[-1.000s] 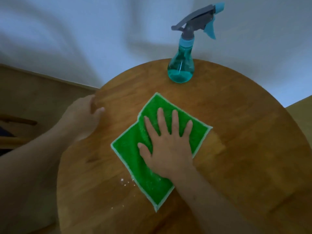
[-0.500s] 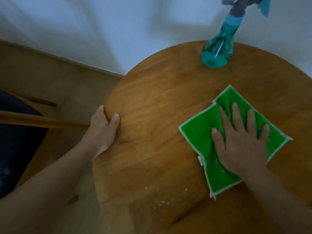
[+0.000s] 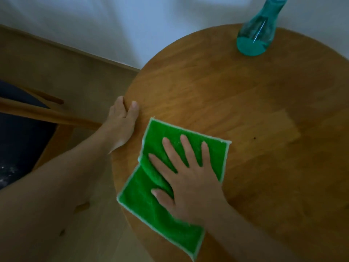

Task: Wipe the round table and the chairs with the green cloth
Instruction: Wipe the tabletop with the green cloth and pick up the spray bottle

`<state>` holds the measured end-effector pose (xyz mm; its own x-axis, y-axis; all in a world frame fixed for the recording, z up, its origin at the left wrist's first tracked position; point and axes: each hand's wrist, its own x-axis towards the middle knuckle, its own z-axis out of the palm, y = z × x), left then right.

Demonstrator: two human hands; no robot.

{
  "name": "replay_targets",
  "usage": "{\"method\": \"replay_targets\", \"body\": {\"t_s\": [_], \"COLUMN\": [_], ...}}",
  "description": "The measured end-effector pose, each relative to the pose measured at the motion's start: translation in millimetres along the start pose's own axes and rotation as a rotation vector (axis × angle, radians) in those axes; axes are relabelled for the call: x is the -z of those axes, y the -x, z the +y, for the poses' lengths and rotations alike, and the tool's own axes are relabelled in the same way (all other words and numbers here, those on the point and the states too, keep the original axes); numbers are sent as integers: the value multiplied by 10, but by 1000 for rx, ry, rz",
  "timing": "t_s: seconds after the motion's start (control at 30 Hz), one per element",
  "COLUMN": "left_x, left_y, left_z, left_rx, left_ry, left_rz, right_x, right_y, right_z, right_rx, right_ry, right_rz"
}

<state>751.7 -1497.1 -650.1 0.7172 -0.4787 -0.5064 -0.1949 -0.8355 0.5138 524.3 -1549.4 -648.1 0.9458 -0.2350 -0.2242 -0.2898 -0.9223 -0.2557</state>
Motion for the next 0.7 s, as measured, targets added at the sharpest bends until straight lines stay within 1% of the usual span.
{"method": "replay_targets", "body": {"t_s": [0.07,0.13,0.2,0.27,0.3,0.37,0.4,0.47,0.57,0.63,0.7], "left_x": [10,17,22,22,22,32,39,68,145,192,184], "left_y": [3,14,33,45,45,45,53,67,119,229,384], "left_z": [2,16,33,52,62,77,75,38,-59,-104,-155], "left_rx": [-1,-7,-6,-1,5,5,-4,-27,17,1,-111], "left_ry": [6,16,11,-1,-10,-19,-2,85,283,317,238], "left_rz": [-8,-16,-25,-25,-24,-26,-33,-55,-64,6,115], "right_x": [-38,1,68,156,184,219,227,206,75,-15,-108], "right_y": [332,491,450,226,65,-277,-428,-649,-626,-375,-5], "right_z": [110,337,640,872,919,837,717,396,-125,-328,-380], "right_rx": [19,-65,-264,-502,-588,-668,-660,-563,-309,-152,-54], "right_ry": [19,55,91,44,20,-12,-17,-2,16,-5,-25], "right_rz": [-41,-31,12,41,55,74,79,96,105,90,66]}}
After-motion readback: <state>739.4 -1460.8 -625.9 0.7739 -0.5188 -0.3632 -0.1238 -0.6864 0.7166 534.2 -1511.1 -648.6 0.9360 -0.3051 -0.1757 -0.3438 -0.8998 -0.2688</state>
